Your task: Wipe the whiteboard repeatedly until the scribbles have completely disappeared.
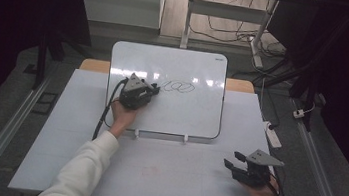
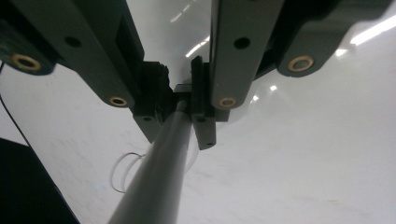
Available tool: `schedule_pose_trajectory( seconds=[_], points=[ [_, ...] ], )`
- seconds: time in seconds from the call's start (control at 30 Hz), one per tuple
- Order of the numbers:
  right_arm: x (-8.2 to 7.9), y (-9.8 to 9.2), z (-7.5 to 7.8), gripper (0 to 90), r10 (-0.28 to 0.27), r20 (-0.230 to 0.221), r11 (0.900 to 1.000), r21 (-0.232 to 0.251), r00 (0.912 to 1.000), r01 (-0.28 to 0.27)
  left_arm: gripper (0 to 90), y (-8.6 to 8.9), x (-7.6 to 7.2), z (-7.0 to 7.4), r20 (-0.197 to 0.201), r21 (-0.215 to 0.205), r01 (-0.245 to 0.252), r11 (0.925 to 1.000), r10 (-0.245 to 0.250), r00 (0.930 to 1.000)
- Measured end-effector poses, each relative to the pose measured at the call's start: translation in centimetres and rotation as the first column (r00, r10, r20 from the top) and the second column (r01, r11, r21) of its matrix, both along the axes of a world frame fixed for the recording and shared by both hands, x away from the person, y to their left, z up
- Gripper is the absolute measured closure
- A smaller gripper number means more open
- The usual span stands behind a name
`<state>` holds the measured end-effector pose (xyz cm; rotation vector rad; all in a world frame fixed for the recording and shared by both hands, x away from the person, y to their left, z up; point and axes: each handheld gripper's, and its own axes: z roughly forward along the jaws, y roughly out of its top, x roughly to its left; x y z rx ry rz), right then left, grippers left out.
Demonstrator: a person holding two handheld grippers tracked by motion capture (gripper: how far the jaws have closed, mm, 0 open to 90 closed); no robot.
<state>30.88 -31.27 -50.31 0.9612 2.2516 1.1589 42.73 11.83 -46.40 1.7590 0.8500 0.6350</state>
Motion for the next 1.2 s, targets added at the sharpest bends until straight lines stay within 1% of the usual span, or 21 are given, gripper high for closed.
schedule_pose_trajectory(
  seconds=[0.03, 0.07, 0.13, 0.17, 0.2, 0.27, 0.33, 0.37, 0.47, 0.57, 0.6, 0.67, 0.73, 0.8, 0.87, 0.93, 0.97, 1.03, 1.1, 1.17, 1.2],
  points=[
    [0.0, 0.0, 0.0, 46.3, -0.002, -0.001, 1.000, 0.002, 1.0000, 0.002, 77.7, 0.2, 0.0, 0.2, 0.016, 0.014, -0.015, 0.9998, 0.015, 0.9998],
    [0.0, -0.1, 0.0, 46.3, -0.005, -0.003, 1.000, 0.005, 1.0000, 0.005, 77.7, 0.6, 0.1, 0.3, 0.021, 0.013, -0.030, 0.9995, 0.029, 0.9993],
    [0.0, -0.2, -0.1, 46.3, -0.005, -0.004, 1.000, 0.006, 1.0000, 0.005, 77.7, 2.1, 0.3, 0.7, 0.016, -0.025, -0.079, 0.9966, 0.079, 0.9967],
    [0.0, -0.2, -0.1, 46.3, -0.005, -0.005, 1.000, 0.006, 1.0000, 0.005, 77.7, 2.9, 0.5, 0.8, 0.008, -0.047, -0.090, 0.9948, 0.090, 0.9959],
    [0.1, -0.1, -0.1, 46.3, -0.003, -0.005, 1.000, 0.006, 1.0000, 0.003, 77.7, 3.1, 0.5, 0.7, 0.004, -0.055, -0.087, 0.9947, 0.087, 0.9962],
    [0.0, 0.0, -0.1, 46.3, 0.002, -0.005, 1.000, 0.004, 1.0000, -0.002, 77.7, 2.5, 0.4, 0.6, 0.007, -0.052, -0.078, 0.9956, 0.079, 0.9969],
    [0.0, 0.1, -0.1, 46.2, 0.004, -0.006, 1.000, 0.003, 1.0000, -0.004, 77.7, 1.2, 0.4, 0.2, 0.005, -0.053, -0.041, 0.9978, 0.041, 0.9991],
    [0.0, 0.1, -0.1, 46.2, 0.005, -0.006, 1.000, 0.001, 1.0000, -0.005, 77.7, 0.4, 0.4, 0.1, 0.010, -0.043, -0.026, 0.9988, 0.027, 0.9996],
    [0.0, 0.0, -0.1, 46.2, 0.002, -0.005, 1.000, 0.000, 1.0000, -0.002, 77.7, -1.2, 0.4, -0.1, 0.015, -0.032, -0.001, 0.9995, 0.001, 0.9999],
    [0.0, -0.1, -0.1, 46.2, -0.003, -0.004, 1.000, 0.005, 1.0000, 0.003, 77.7, -1.0, 0.7, 0.0, 0.009, -0.049, 0.002, 0.9988, -0.002, 1.0000],
    [0.0, -0.1, -0.1, 46.2, -0.004, -0.003, 1.000, 0.005, 1.0000, 0.004, 77.7, -0.6, 0.8, 0.2, 0.019, -0.051, -0.015, 0.9986, 0.016, 0.9997],
    [0.0, -0.2, -0.1, 46.2, -0.005, -0.005, 1.000, 0.006, 1.0000, 0.005, 77.7, 0.1, 0.9, 0.5, 0.022, -0.060, -0.038, 0.9975, 0.040, 0.9990],
    [0.0, -0.2, -0.2, 46.2, -0.003, -0.010, 1.000, 0.008, 0.9999, 0.003, 77.8, 0.6, 1.0, 0.4, 0.010, -0.082, -0.038, 0.9959, 0.039, 0.9992],
    [0.0, -0.1, -0.2, 46.2, 0.000, -0.009, 1.000, 0.004, 1.0000, 0.000, 77.7, 0.0, 0.9, 0.3, 0.005, -0.076, -0.027, 0.9968, 0.028, 0.9996],
    [0.0, 0.0, -0.2, 46.2, 0.005, -0.008, 1.000, 0.002, 1.0000, -0.005, 77.7, -1.3, 0.8, 0.0, -0.001, -0.068, 0.008, 0.9976, -0.008, 1.0000],
    [0.0, 0.0, -0.1, 46.2, 0.004, -0.005, 1.000, 0.000, 1.0000, -0.004, 77.8, -2.6, 0.5, -0.2, 0.007, -0.035, 0.029, 0.9990, -0.029, 0.9996],
    [0.0, 0.0, -0.1, 46.2, 0.003, -0.004, 1.000, 0.001, 1.0000, -0.003, 77.7, -2.8, 0.5, -0.2, 0.014, -0.021, 0.028, 0.9994, -0.028, 0.9995],
    [0.0, -0.1, -0.1, 46.2, -0.002, -0.003, 1.000, 0.004, 1.0000, 0.002, 77.7, -2.3, 0.6, 0.0, 0.018, -0.021, 0.017, 0.9996, -0.016, 0.9997],
    [0.0, -0.2, -0.1, 46.2, -0.003, -0.005, 1.000, 0.006, 1.0000, 0.003, 77.7, -0.8, 0.9, 0.4, 0.020, -0.040, -0.027, 0.9988, 0.028, 0.9994],
    [0.0, -0.2, -0.1, 46.2, -0.004, -0.007, 1.000, 0.008, 1.0000, 0.005, 77.7, 0.2, 1.2, 0.8, 0.017, -0.055, -0.049, 0.9973, 0.050, 0.9986],
    [0.0, -0.1, -0.1, 46.2, -0.001, -0.006, 1.000, 0.006, 1.0000, 0.001, 77.8, 0.2, 1.2, 0.9, 0.016, -0.055, -0.051, 0.9972, 0.052, 0.9985]
  ],
)
